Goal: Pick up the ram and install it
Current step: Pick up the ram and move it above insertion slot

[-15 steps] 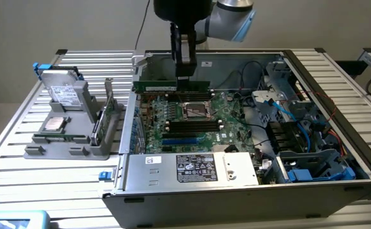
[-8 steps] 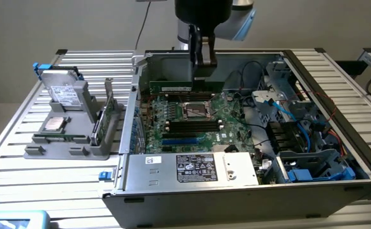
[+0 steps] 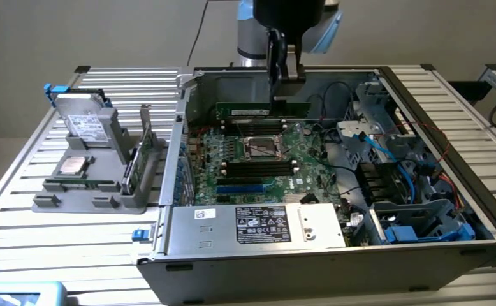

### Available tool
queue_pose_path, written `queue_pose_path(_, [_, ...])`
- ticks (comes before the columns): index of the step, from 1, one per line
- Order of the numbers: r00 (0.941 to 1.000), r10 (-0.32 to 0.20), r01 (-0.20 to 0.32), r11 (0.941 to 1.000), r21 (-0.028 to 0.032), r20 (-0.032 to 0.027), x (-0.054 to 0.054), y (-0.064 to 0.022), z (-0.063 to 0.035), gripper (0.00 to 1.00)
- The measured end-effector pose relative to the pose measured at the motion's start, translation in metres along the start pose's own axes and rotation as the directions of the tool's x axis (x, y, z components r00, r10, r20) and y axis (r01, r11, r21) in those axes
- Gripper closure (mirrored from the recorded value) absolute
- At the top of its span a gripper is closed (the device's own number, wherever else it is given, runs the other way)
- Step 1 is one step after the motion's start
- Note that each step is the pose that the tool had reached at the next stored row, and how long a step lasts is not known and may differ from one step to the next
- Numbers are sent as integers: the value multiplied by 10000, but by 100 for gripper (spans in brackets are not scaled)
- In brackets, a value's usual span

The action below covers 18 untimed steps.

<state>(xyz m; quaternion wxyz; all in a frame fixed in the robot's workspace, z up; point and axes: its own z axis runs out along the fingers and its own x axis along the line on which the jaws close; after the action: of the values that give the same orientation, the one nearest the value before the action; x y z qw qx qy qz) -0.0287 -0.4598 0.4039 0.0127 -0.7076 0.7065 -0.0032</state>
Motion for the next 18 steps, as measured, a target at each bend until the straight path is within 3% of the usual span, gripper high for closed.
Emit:
queue_pose_path(5, [9998, -5, 5, 10000, 18, -196, -115, -57, 13, 87])
queue_pose_path(10, [9998, -17, 17, 10000, 7, -211, -145, -63, 14, 87])
queue_pose_path(18, [9997, -29, 30, 10000, 8, -237, -326, -63, 30, 87])
